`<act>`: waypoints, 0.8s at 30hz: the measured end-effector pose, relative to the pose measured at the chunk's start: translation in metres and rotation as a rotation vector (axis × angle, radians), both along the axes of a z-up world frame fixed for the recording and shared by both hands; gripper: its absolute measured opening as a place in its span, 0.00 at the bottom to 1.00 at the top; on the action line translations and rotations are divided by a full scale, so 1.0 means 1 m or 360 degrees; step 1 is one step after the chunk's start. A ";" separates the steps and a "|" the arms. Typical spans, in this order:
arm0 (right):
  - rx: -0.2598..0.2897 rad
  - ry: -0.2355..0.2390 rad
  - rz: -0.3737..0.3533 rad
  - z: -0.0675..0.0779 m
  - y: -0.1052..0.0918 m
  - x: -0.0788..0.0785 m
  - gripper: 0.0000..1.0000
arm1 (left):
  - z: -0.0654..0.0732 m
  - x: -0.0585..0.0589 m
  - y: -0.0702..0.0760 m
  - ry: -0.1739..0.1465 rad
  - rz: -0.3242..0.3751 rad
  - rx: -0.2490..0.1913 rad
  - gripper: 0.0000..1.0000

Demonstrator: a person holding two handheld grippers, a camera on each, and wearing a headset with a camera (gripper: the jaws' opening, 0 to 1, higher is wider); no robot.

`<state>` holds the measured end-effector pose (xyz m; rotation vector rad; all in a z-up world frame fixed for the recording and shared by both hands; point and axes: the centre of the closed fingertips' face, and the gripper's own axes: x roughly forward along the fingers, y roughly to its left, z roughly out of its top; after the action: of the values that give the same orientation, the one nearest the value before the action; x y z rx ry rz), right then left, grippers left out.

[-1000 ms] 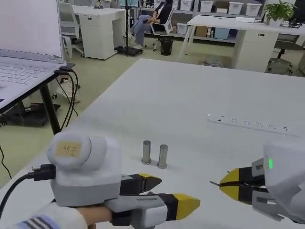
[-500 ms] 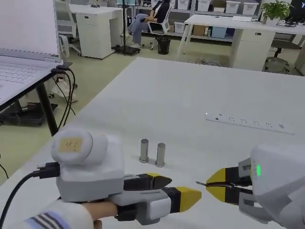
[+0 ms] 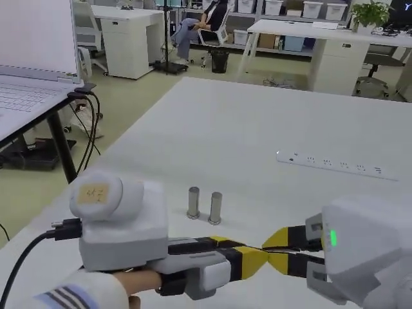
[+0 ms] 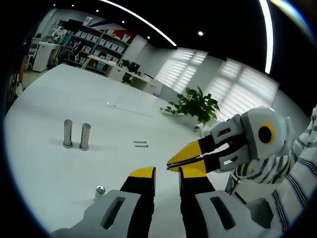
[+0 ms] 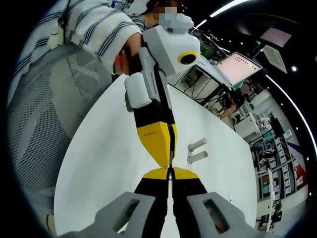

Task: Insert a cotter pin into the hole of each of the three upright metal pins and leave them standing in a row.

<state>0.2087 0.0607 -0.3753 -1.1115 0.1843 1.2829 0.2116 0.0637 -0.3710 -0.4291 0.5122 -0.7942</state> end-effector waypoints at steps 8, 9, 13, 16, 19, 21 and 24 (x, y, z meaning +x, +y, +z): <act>0.0000 -0.0006 0.0017 0.001 0.002 -0.004 0.00 | 0.001 -0.002 -0.001 0.0011 -0.0004 -0.0030 0.04; 0.0001 -0.0008 0.0019 0.001 0.002 -0.004 0.00 | 0.002 -0.002 -0.002 0.0014 -0.0004 -0.0036 0.02; 0.0003 -0.0015 0.0020 0.002 0.003 -0.004 0.00 | 0.003 -0.002 -0.001 0.0022 0.0002 -0.0053 0.00; 0.0008 -0.0014 0.0024 0.003 0.003 -0.005 0.00 | 0.002 -0.001 0.000 0.0030 0.0009 -0.0061 0.00; 0.0006 -0.0021 0.0026 0.004 0.003 -0.005 0.00 | 0.003 -0.001 0.000 0.0043 0.0016 -0.0083 0.00; 0.0006 -0.0021 0.0027 0.004 0.003 -0.005 0.00 | 0.003 -0.002 -0.001 0.0047 0.0016 -0.0088 0.00; 0.0004 -0.0027 0.0036 0.004 0.003 -0.006 0.00 | 0.003 -0.002 -0.001 0.0049 0.0011 -0.0095 0.00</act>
<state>0.2029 0.0637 -0.3717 -1.1247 0.1574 1.2929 0.2093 0.0631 -0.3677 -0.4984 0.5164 -0.7988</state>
